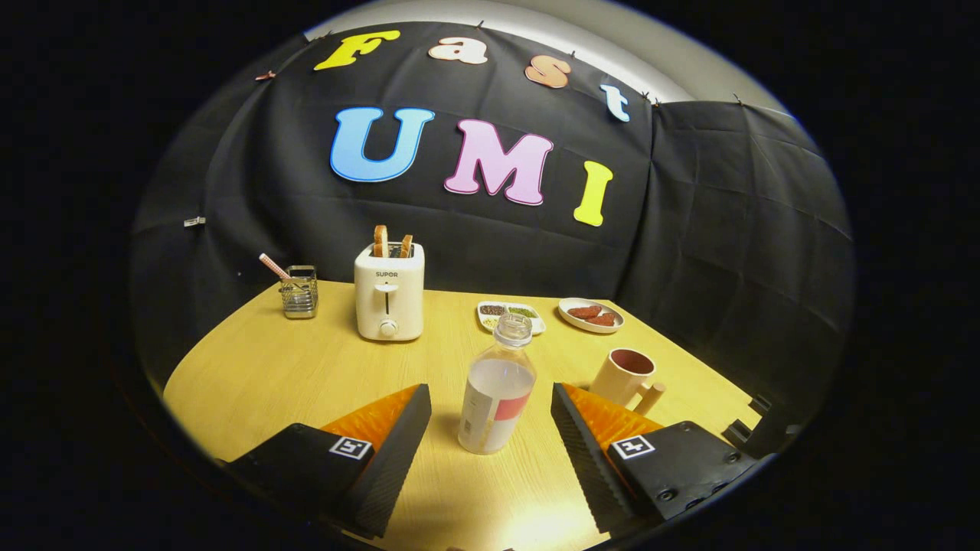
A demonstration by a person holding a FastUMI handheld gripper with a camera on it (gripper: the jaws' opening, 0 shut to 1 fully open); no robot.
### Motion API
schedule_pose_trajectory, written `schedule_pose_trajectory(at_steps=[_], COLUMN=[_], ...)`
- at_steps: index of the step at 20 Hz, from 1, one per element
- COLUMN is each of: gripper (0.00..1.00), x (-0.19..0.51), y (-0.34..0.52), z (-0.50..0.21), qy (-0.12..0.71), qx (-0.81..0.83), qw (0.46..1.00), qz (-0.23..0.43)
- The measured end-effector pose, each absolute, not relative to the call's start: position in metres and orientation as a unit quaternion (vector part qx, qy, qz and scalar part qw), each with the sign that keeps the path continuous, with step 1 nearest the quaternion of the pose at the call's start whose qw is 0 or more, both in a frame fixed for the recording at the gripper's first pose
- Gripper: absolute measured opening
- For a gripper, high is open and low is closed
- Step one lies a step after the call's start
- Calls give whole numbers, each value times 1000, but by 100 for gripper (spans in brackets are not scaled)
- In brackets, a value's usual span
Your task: Take the bottle from table, then pour the juice into the cup, finally place the bottle on the coaster
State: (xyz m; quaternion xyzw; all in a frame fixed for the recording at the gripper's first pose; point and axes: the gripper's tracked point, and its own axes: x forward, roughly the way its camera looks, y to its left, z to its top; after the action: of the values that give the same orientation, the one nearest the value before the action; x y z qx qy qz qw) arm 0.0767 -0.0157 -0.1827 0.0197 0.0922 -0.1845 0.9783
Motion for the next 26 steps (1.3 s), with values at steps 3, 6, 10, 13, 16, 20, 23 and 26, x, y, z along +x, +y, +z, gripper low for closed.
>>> schedule_pose_trajectory(at_steps=[3, 6, 10, 13, 16, 20, 23, 26], gripper=[97, 97, 97, 97, 97, 94, 82, 79], x=[92, 109, 134, 150, 158, 164, 162, 164], y=[-26, -32, -40, -44, -50, -48, -49, -43], z=[-193, -205, -223, -236, -240, -247, -246, -245], qy=[91, 95, 103, 105, 107, 111, 112, 111], qx=[35, 37, 42, 47, 40, 45, 48, 56], qw=[976, 975, 975, 973, 971, 972, 972, 974], qz=[-195, -196, -194, -201, -210, -202, -203, -189])
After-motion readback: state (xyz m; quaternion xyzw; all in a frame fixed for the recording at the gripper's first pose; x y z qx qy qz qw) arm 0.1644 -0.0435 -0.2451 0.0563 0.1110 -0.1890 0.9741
